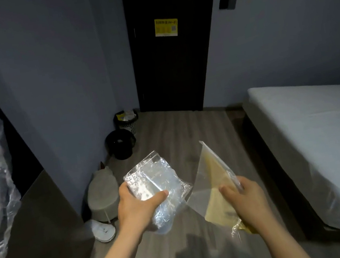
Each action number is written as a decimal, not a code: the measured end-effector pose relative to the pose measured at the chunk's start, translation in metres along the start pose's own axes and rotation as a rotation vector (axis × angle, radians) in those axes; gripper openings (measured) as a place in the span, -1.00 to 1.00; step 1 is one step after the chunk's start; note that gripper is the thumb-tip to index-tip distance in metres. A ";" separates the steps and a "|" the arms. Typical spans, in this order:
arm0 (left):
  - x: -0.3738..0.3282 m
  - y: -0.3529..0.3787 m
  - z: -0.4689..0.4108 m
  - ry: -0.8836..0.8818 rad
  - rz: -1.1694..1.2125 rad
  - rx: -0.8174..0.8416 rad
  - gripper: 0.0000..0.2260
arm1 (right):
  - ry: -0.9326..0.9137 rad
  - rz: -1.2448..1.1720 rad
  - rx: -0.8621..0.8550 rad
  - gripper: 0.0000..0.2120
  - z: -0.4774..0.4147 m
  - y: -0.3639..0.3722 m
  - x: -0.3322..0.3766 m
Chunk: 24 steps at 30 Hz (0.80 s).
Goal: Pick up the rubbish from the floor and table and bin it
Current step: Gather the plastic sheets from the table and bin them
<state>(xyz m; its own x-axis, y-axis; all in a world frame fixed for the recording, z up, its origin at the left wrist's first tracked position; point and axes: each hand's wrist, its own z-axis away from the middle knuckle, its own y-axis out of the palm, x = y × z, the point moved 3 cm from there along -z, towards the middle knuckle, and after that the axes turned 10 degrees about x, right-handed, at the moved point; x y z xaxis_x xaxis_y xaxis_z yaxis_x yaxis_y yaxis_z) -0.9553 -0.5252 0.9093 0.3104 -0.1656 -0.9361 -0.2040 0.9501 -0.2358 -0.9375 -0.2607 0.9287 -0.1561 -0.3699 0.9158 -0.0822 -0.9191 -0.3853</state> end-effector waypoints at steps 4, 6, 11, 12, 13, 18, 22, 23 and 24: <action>-0.014 0.015 -0.068 -0.003 0.020 -0.017 -0.11 | -0.007 -0.048 0.032 -0.94 -0.083 0.007 0.002; -0.027 0.024 -0.105 0.004 0.024 -0.052 -0.15 | -0.018 -0.040 0.051 -0.93 -0.130 0.008 0.007; -0.070 0.050 -0.185 0.006 -0.006 -0.089 -0.25 | -0.064 0.003 0.086 -0.86 -0.246 0.007 0.027; -0.078 0.055 -0.198 0.005 -0.012 -0.102 -0.24 | -0.065 0.024 0.093 -0.85 -0.267 0.007 0.031; -0.085 0.060 -0.211 0.005 -0.008 -0.114 -0.24 | -0.066 0.044 0.103 -0.84 -0.287 0.006 0.035; -0.098 0.078 -0.273 -0.009 0.032 -0.133 -0.31 | -0.075 0.066 0.171 -0.84 -0.366 0.012 0.043; -0.109 0.087 -0.336 -0.037 0.071 -0.147 -0.36 | -0.033 0.075 0.210 -0.83 -0.435 0.030 0.047; -0.113 0.090 -0.355 -0.035 0.080 -0.136 -0.38 | -0.014 0.058 0.210 -0.83 -0.454 0.036 0.048; -0.116 0.092 -0.375 -0.029 0.090 -0.128 -0.40 | 0.001 0.036 0.208 -0.84 -0.472 0.041 0.050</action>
<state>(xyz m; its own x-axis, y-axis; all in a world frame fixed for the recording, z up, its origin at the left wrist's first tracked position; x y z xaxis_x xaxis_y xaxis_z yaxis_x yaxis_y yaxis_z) -1.3579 -0.5176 0.8988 0.3116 -0.0721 -0.9475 -0.3480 0.9192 -0.1844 -1.4133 -0.2533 0.9054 -0.1567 -0.4030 0.9017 0.1282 -0.9135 -0.3860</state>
